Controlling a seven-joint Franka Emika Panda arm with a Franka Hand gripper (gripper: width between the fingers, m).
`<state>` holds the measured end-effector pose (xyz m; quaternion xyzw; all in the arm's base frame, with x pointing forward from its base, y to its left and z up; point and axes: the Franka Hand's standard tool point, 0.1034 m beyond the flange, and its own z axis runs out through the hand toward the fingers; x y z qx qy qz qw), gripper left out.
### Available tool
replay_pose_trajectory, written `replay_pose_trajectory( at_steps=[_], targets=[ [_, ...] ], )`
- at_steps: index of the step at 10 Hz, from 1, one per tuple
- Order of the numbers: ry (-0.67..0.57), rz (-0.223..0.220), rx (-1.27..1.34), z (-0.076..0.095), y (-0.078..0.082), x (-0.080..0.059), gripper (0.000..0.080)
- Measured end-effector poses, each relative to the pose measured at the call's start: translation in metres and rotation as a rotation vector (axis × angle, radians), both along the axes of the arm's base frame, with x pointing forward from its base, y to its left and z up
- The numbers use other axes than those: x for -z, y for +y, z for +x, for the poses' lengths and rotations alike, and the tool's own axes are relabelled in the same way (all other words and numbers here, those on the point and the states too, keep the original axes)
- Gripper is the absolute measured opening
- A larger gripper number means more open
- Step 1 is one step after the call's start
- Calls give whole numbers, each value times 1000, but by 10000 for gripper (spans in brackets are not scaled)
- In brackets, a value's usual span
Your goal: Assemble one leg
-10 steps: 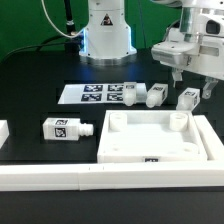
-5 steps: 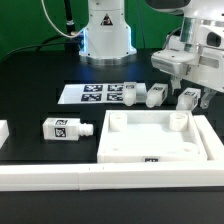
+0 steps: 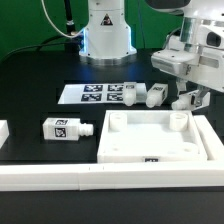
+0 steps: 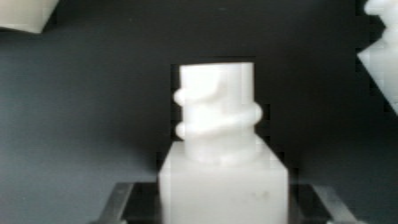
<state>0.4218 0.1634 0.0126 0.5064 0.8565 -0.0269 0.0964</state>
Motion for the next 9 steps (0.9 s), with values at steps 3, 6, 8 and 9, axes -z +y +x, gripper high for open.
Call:
replay_pose_trajectory(
  at_steps=[3,6,8,9],
  targets=[
    [0,0,0,0,0,0,285],
    [-49,66,252,-1,7,-5,285],
    [-63,65,584,0,5,-5,286],
    [-55,40,734,8,-1,-8,286]
  ],
)
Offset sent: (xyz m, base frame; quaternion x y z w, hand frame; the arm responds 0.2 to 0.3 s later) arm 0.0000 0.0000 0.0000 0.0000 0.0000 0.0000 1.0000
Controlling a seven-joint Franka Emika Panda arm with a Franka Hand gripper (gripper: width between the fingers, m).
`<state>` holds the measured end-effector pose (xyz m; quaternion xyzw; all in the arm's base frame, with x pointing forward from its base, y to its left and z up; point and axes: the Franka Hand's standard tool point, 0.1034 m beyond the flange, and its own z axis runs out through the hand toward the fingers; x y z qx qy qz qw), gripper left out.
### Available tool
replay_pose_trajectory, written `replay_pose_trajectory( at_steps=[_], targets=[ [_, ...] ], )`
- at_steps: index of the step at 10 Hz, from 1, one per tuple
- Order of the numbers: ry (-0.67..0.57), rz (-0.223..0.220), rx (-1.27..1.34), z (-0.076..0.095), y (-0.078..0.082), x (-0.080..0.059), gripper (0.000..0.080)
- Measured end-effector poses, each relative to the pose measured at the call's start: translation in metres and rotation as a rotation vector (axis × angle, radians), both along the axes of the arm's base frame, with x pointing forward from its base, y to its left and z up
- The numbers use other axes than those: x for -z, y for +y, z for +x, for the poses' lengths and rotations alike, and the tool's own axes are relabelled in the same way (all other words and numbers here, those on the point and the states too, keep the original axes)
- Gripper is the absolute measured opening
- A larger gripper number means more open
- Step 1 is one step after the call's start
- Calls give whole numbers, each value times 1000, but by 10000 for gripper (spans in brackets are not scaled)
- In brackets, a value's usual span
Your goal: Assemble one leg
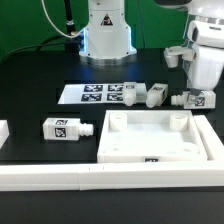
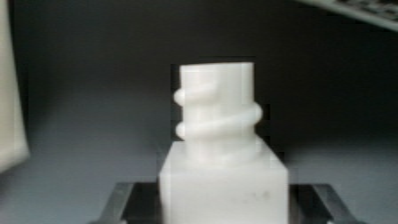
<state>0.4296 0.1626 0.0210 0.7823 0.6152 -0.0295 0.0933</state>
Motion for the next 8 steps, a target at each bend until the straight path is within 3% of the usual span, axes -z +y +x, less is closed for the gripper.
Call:
replay_pose_trajectory(
  at_steps=[1,4,5,6,7,8],
  targets=[
    [-22,27,7,6,-1,-2,287],
    [-48,42,179,4,-1,0,287],
    [-74,72,318,1,2,0,287],
    [-103,114,532,-13,7,-1,287],
    [-108,120,702,-19,7,0,287],
    [-73,66,904,-20,0,0,287]
  ],
)
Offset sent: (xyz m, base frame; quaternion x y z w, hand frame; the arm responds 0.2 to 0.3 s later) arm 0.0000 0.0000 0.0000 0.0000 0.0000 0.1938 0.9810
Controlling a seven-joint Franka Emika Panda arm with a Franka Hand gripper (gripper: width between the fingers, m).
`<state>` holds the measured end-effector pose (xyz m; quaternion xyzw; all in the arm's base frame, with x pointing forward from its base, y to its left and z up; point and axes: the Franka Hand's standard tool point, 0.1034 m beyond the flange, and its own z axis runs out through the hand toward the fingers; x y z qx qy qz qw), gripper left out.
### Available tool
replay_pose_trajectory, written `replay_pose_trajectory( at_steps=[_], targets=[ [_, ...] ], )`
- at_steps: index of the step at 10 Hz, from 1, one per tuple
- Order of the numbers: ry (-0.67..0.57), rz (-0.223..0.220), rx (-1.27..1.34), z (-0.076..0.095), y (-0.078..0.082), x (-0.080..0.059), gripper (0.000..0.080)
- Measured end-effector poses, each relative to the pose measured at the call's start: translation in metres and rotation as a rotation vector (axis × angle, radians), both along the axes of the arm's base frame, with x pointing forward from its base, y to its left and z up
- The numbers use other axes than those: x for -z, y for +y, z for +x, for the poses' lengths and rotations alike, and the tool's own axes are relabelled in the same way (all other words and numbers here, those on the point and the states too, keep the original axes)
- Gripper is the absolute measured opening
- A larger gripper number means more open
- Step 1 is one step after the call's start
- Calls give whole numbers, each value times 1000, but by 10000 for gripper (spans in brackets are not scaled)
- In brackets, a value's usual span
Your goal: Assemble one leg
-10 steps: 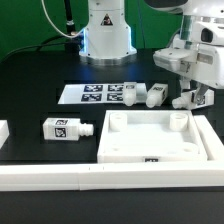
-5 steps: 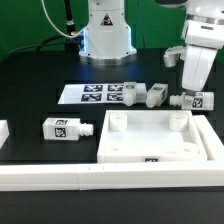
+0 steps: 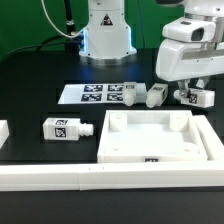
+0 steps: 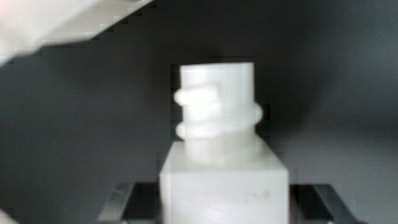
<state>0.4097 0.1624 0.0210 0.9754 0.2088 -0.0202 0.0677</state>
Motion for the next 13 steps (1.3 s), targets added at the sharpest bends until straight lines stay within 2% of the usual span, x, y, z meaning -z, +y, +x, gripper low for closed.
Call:
replay_pose_trajectory(
  at_steps=[1,2,5,7,8,12,13],
  targets=[
    [-5,19,112,8,0,-2,287],
    [-31,34,137,6,2,1,287],
    [-45,38,352,3,4,2,287],
    [-39,54,713,-6,-1,6,287],
    [-32,69,813,-8,-3,6,287],
    [-31,74,828,-7,-4,5,297],
    [-31,76,828,-7,-3,4,466]
  ],
)
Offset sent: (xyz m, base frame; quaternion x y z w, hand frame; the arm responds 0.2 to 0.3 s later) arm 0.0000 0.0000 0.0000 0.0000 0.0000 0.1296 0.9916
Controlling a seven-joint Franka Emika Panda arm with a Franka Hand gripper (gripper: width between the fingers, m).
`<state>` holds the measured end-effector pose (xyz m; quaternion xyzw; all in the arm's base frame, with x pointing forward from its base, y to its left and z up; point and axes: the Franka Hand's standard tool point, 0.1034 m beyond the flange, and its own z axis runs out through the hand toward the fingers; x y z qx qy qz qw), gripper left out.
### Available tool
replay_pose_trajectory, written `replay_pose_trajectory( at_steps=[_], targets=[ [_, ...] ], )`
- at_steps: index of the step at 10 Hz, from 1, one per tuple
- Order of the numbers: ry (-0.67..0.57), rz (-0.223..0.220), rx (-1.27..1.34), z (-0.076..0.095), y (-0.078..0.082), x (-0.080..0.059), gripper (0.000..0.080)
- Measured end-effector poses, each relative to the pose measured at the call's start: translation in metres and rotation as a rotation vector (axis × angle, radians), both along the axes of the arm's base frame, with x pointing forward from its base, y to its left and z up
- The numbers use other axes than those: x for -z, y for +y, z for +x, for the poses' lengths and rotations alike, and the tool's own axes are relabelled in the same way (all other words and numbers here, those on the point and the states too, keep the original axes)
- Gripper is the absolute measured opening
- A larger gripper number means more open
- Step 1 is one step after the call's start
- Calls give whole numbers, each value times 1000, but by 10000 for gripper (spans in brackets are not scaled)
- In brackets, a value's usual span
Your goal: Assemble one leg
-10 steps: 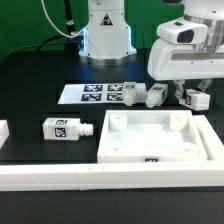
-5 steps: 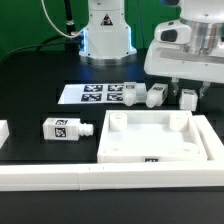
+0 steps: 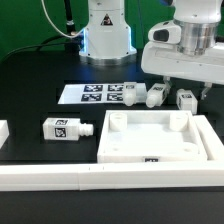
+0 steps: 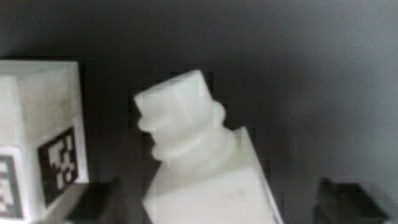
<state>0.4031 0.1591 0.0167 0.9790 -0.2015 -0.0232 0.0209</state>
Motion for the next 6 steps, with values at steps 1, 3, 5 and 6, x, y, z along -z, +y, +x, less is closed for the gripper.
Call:
replay_pose_trajectory(
  at_steps=[1,3,5,6],
  targets=[
    [-7,8,-10,4,3,-5,606],
    [69,57,-46,26,-13,-20,636],
    [114,80,-44,54,-19,-29,647],
    [206,97,-42,64,-21,-34,648]
  ],
)
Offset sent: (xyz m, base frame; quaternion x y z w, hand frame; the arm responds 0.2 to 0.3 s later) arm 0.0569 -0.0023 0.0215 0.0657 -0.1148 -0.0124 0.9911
